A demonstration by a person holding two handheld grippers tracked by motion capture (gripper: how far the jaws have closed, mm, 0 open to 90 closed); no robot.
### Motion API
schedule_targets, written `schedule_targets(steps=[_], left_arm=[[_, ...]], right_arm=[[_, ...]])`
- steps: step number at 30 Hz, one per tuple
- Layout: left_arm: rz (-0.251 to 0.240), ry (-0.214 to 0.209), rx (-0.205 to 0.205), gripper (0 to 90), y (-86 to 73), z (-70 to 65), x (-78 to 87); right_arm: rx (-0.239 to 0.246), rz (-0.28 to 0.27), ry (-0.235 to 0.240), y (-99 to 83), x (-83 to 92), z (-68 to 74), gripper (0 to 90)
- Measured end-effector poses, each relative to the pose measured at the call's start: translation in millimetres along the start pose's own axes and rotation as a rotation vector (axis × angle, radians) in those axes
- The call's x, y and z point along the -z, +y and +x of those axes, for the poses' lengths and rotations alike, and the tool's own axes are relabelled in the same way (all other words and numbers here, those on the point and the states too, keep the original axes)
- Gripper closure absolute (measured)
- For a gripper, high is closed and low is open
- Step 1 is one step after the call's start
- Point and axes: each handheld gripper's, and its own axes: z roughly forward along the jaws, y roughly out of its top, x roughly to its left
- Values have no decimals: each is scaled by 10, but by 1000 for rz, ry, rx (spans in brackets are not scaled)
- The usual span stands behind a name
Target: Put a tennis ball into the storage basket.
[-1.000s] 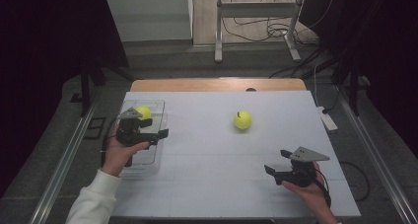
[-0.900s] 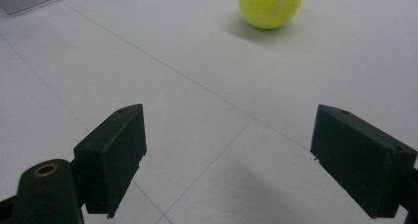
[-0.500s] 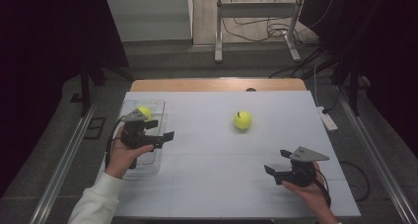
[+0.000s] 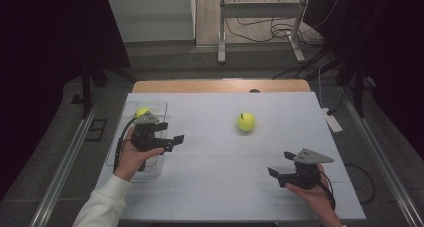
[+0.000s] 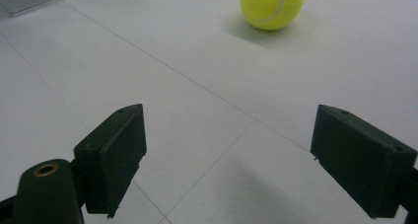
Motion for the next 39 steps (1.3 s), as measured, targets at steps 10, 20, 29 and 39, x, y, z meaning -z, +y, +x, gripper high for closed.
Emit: schedule_targets(steps=[10,20,29,39], left_arm=[[11,-10,-16,161,41,-63,-96],[14,-22,-7,161,62,-101,-162],[13,-23,-10,163,105,-122,-232],[40,-25,-34,161,147,-191,-398]], right_arm=[[-3,-1,3,5,-12,-8,143],[-13,-5,11,10,-27,-24,144],[-21,-11,22,27,-33,-22,144],[-32,-16,27,12,-10,-15,142]])
